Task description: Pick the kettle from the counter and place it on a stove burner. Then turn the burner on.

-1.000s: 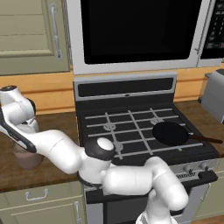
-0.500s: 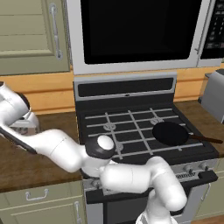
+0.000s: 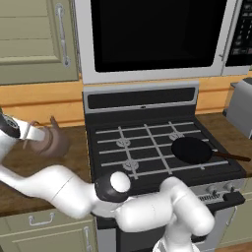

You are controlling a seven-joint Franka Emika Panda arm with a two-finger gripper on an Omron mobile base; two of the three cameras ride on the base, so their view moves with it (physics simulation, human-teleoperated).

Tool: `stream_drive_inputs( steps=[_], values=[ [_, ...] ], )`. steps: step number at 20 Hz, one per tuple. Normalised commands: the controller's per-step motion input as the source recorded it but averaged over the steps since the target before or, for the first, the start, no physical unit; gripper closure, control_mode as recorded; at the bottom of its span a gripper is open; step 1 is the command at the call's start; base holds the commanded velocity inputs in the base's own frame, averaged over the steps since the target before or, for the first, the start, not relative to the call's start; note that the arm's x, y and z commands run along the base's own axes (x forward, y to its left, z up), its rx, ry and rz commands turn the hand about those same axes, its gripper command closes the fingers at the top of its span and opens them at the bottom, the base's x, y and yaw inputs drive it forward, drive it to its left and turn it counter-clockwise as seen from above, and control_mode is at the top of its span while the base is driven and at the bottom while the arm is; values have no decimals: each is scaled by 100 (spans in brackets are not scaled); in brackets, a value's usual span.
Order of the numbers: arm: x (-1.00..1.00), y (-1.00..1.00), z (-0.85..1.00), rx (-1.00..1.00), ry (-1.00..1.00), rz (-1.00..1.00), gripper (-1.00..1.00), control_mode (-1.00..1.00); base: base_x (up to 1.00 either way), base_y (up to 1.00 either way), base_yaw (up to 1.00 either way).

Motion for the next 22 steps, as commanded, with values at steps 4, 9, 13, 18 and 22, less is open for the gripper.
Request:
stream_drive_inputs(
  steps=[4,9,13,18,22],
  values=[
    [-1,-100,3,0,-27,0,100,-100,0,0,0],
    [0,-100,0,7,-3,0,100,-100,0,0,0],
    [0,-100,-2,21,4,-3,100,-100,0,0,0],
    [0,-100,0,34,15,-4,100,-100,0,0,0],
    [0,-100,0,40,19,-4,100,-100,0,0,0]
  ],
)
